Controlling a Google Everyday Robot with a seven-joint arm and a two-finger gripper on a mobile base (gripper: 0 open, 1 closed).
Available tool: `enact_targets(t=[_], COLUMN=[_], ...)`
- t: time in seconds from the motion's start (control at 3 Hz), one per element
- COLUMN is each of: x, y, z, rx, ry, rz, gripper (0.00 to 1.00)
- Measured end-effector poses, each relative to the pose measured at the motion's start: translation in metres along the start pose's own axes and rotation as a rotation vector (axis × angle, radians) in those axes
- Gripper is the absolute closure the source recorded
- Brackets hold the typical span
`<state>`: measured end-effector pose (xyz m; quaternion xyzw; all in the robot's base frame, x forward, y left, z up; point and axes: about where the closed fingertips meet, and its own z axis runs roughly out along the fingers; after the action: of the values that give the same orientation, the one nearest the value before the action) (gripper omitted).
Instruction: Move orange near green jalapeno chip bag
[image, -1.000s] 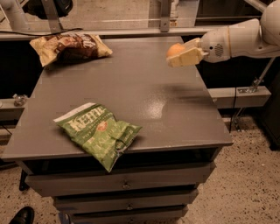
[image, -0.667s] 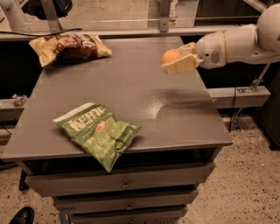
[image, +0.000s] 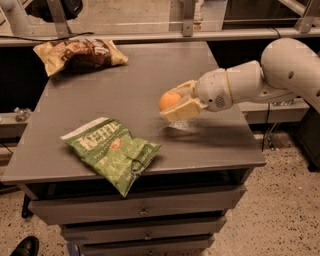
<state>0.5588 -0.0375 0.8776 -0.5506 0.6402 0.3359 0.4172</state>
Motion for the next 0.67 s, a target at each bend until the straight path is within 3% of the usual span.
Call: enact_targets(t=[0.67], x=[0.01], y=[0.047], z=[0.04], rx=[-0.112], ry=[0.011], rz=[-0.006], gripper=[1.0])
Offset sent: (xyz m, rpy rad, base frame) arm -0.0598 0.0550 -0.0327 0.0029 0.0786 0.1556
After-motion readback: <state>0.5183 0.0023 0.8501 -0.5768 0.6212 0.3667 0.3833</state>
